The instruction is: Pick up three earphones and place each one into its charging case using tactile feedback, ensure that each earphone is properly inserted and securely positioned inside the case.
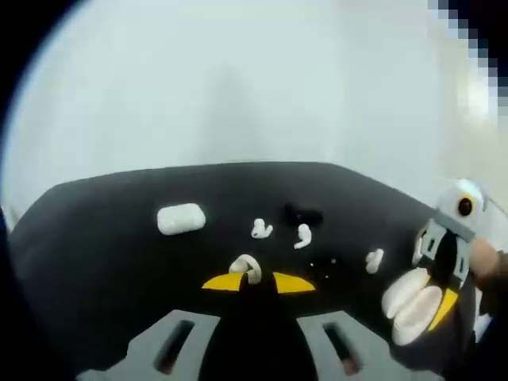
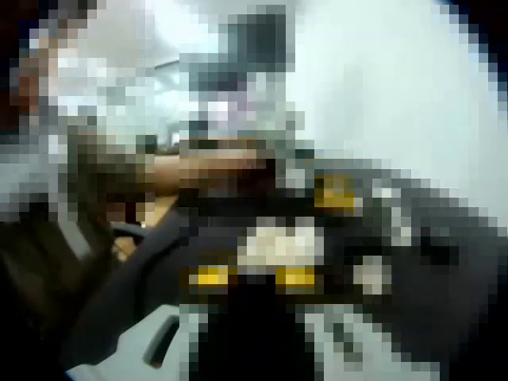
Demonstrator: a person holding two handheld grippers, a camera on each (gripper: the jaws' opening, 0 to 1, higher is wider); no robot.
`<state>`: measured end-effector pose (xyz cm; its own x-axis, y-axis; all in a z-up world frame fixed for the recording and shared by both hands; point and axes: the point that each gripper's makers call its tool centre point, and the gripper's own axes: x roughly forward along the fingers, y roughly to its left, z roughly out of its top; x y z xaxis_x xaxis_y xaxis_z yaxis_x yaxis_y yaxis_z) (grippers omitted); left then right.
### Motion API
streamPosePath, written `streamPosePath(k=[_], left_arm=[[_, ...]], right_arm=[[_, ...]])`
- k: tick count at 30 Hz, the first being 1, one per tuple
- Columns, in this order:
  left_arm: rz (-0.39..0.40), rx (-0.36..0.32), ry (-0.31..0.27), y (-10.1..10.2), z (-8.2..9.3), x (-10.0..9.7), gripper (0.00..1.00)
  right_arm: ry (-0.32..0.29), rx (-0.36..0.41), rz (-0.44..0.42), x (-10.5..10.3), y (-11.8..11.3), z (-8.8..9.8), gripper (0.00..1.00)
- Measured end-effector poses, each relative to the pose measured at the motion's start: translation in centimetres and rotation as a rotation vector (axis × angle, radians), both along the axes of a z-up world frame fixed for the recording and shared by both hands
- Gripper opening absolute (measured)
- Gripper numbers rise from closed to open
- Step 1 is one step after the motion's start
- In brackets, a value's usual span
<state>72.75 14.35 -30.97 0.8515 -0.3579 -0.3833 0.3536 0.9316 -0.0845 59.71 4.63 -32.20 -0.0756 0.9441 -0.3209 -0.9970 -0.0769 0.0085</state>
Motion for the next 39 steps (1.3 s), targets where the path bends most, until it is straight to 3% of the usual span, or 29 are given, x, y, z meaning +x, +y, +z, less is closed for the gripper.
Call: streamPosePath(k=[4, 10, 18, 20, 22, 28, 30, 34, 36, 39], left_arm=[[0.032, 0.032, 0.006, 0.2, -0.2, 1.0, 0.12], [0.062, 0.031, 0.008, 0.9, -0.4, 1.7, 0.05], [0.011, 0.011, 0.020, 2.1, 0.0, 1.2, 0.04], [-0.033, -0.015, 0.025, 1.8, 0.2, 0.6, 0.04], [-0.114, -0.061, -0.007, 1.0, 1.2, -0.3, 0.04], [-0.218, -0.159, 0.024, 0.4, 2.6, -3.7, 0.04], [-0.257, -0.127, 0.022, 0.3, 2.5, -4.9, 0.04], [-0.330, 0.025, 0.022, 0.8, 1.1, -6.6, 0.04], [-0.339, 0.011, 0.071, 0.8, 0.3, -7.4, 0.04], [-0.376, -0.032, 0.079, 0.4, 0.4, -8.3, 0.04]], right_arm=[[-0.005, -0.002, 0.000, 0.0, 0.0, 0.0, 0.22], [-0.015, -0.004, 0.005, 0.0, 0.1, 0.0, 0.22], [-0.009, -0.004, 0.005, 0.1, 0.3, 0.0, 0.22], [-0.011, -0.005, 0.005, 0.2, 0.4, 0.0, 0.22], [-0.010, -0.004, 0.005, 0.2, 0.4, 0.0, 0.22], [-0.006, -0.003, 0.006, 0.1, 0.5, 0.0, 0.22], [-0.009, -0.003, 0.006, 0.1, 0.5, 0.0, 0.22], [-0.010, -0.003, 0.006, 0.1, 0.4, -0.1, 0.22], [-0.012, -0.003, 0.005, 0.1, 0.4, -0.1, 0.22], [-0.013, -0.003, 0.005, 0.1, 0.3, -0.1, 0.22]])
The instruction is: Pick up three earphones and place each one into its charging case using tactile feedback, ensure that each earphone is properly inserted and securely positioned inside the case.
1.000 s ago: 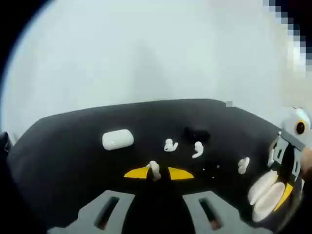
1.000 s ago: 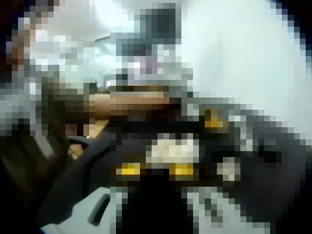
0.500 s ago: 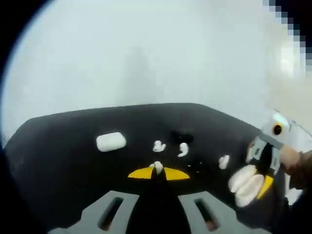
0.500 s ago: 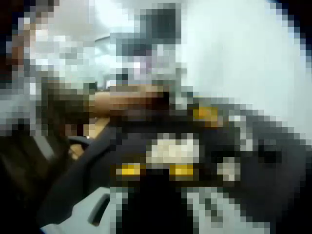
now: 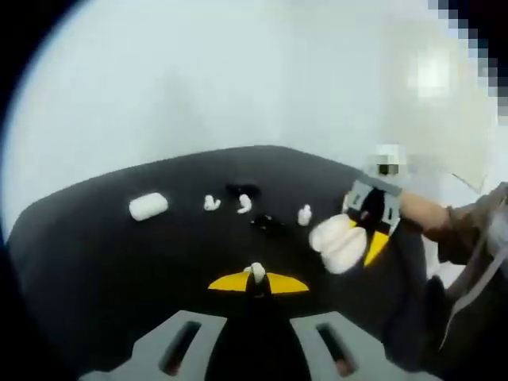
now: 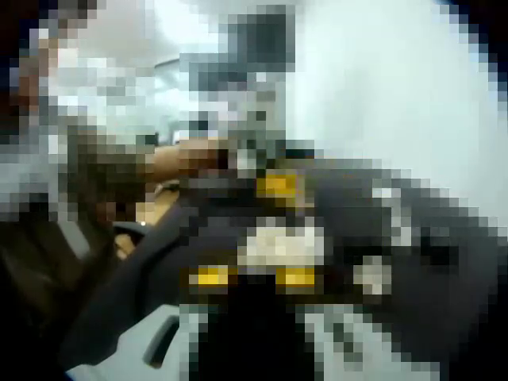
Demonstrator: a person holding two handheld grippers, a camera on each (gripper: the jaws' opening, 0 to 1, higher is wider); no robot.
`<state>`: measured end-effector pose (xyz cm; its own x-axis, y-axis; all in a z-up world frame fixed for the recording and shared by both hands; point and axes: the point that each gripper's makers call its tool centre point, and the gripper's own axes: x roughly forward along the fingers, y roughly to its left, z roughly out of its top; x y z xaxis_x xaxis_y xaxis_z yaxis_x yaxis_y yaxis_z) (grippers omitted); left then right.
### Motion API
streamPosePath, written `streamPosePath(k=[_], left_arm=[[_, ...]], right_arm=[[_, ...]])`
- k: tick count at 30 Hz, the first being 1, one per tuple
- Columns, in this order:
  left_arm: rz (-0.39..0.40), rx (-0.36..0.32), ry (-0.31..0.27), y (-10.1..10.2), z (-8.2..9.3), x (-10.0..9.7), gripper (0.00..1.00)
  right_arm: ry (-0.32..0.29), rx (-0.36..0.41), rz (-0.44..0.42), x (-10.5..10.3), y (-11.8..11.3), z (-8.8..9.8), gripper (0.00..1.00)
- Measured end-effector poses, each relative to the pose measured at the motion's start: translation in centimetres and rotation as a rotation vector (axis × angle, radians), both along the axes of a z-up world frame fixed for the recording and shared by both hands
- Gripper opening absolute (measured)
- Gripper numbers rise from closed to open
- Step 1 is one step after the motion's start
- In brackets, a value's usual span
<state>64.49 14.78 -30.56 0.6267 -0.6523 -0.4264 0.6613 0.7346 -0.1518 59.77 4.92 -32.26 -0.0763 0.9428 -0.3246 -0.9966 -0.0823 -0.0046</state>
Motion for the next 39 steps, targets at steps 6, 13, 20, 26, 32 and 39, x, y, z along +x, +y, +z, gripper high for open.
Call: streamPosePath(k=[6, 13, 20, 26, 32, 39], left_arm=[[-0.160, -0.072, 0.005, -1.9, 0.7, -1.9, 0.04], [-0.189, 0.014, 0.000, -2.2, -1.2, -2.5, 0.13], [-0.177, 0.006, -0.014, -1.3, -1.2, -2.9, 0.16], [-0.135, -0.039, -0.047, -0.4, -0.9, -2.5, 0.16], [-0.120, -0.150, -0.150, -0.7, 3.0, -2.8, 0.14], [-0.267, -0.144, -0.122, -4.6, 3.4, -4.0, 0.19]], right_arm=[[-0.004, 0.001, 0.004, 0.0, -0.1, 0.0, 0.22], [-0.007, 0.001, 0.005, 0.0, -0.2, 0.0, 0.22], [0.004, 0.001, 0.006, -0.1, -0.1, 0.0, 0.23], [0.060, 0.004, 0.007, -0.4, 0.0, 0.2, 0.27], [0.076, 0.005, 0.008, -0.5, 0.1, 0.2, 0.28], [0.077, 0.005, 0.011, -0.6, 0.2, 0.2, 0.27]])
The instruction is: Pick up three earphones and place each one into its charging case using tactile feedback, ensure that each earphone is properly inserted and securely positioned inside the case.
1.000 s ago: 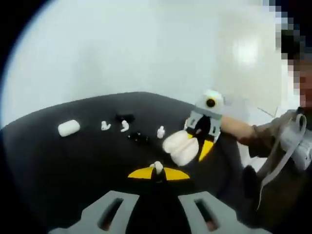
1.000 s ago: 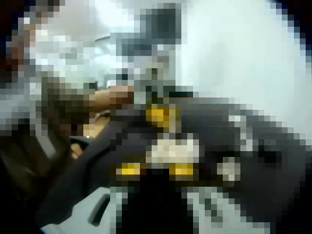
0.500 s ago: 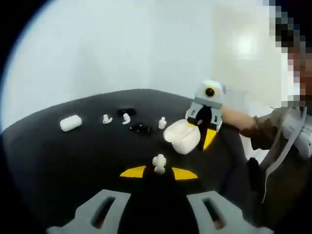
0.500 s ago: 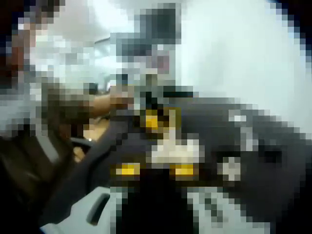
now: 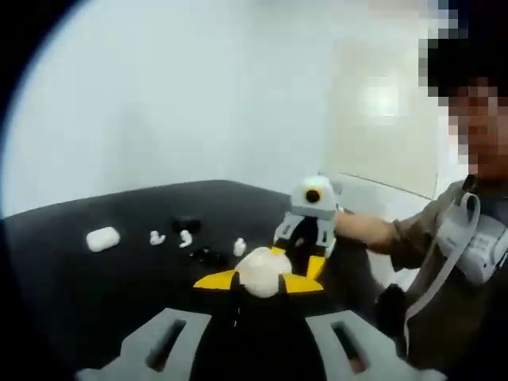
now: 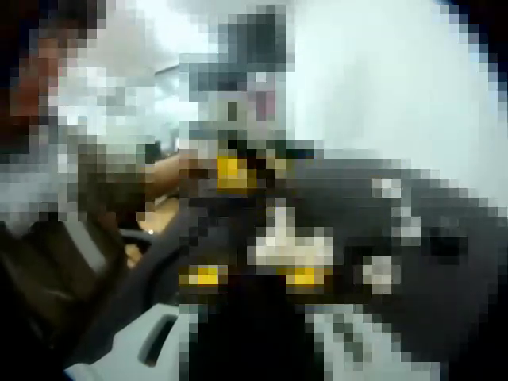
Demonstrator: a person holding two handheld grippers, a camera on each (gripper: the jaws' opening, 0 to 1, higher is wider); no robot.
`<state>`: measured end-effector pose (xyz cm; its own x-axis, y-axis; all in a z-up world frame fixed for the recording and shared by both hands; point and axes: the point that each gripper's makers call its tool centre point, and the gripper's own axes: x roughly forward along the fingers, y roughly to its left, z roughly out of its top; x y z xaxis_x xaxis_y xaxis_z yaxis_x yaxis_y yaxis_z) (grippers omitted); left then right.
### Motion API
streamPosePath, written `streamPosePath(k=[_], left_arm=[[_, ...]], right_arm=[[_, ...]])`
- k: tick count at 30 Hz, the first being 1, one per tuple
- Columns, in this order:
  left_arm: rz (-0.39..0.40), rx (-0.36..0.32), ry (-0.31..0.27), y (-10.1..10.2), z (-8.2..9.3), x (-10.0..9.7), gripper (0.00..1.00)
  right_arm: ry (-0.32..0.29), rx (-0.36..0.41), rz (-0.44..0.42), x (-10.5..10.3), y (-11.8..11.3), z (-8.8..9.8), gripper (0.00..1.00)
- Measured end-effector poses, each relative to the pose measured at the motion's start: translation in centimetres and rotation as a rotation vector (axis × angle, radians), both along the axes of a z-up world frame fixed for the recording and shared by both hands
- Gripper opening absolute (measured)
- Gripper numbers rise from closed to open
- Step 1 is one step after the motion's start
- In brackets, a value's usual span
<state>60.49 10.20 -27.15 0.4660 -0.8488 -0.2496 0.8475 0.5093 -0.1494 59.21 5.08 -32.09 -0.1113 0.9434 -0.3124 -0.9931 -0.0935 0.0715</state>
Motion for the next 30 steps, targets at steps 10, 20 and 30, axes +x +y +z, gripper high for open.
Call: streamPosePath(k=[10, 20, 30], left_arm=[[-0.057, 0.145, -0.042, -2.1, -2.2, 1.7, 0.13], [-0.059, 0.126, 0.101, -2.3, -2.7, 1.5, 0.15], [-0.058, 0.029, 0.227, -2.3, -2.7, 1.4, 0.16]], right_arm=[[0.021, 0.004, -0.003, 0.1, -0.3, 0.1, 0.27], [0.004, 0.003, 0.001, -0.1, -0.3, 0.1, 0.27], [-0.091, -0.002, 0.019, 0.0, -0.2, -0.1, 0.27]])
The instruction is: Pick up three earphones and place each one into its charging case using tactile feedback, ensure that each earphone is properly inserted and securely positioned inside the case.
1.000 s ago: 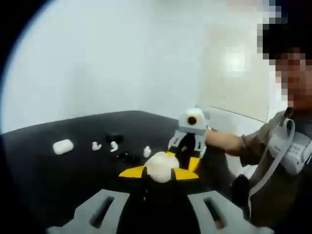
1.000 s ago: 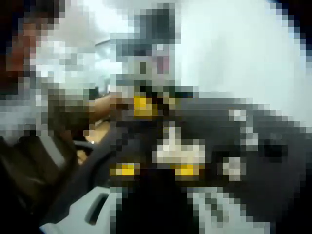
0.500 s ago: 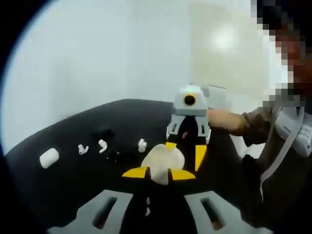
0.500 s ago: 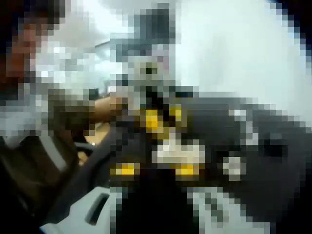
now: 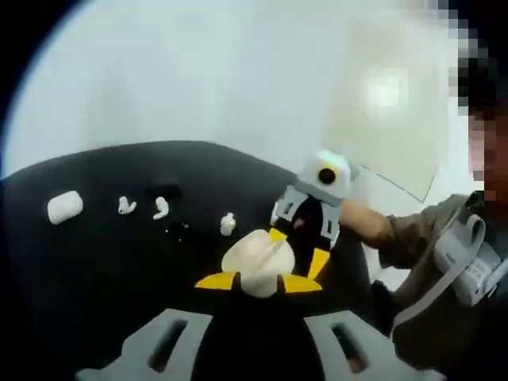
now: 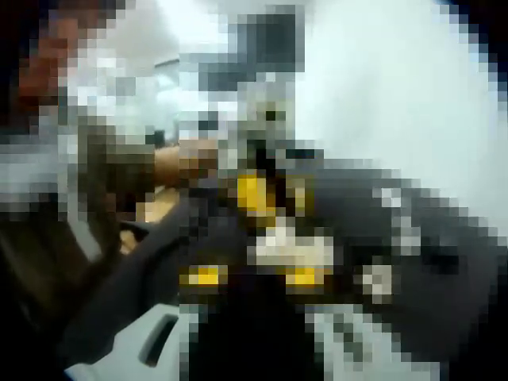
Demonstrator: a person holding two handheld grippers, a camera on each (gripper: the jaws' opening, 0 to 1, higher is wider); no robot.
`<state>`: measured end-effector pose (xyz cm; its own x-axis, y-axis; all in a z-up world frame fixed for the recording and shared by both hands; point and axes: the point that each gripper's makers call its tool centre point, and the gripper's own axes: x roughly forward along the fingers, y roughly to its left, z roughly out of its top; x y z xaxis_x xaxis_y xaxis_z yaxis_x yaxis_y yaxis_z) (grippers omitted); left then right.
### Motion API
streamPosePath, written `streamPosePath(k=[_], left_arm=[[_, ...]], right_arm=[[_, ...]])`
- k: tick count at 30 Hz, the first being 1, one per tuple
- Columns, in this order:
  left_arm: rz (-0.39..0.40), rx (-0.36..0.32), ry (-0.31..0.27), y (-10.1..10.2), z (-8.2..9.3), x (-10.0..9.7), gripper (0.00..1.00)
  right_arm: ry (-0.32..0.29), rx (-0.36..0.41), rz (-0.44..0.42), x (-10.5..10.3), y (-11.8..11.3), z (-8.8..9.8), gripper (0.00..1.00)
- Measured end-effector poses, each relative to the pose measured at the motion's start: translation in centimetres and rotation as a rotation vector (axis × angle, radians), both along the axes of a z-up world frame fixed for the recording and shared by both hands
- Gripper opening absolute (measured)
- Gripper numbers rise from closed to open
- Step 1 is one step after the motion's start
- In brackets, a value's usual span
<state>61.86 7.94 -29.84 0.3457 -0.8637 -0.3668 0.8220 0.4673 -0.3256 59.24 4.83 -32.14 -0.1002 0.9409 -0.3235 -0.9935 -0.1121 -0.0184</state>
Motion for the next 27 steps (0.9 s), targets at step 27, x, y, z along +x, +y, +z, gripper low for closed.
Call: streamPosePath(k=[27], left_arm=[[-0.169, 0.284, -0.313, -2.0, -0.7, -1.3, 0.10]], right_arm=[[0.346, 0.044, -0.113, 1.2, -0.1, 1.1, 0.26]])
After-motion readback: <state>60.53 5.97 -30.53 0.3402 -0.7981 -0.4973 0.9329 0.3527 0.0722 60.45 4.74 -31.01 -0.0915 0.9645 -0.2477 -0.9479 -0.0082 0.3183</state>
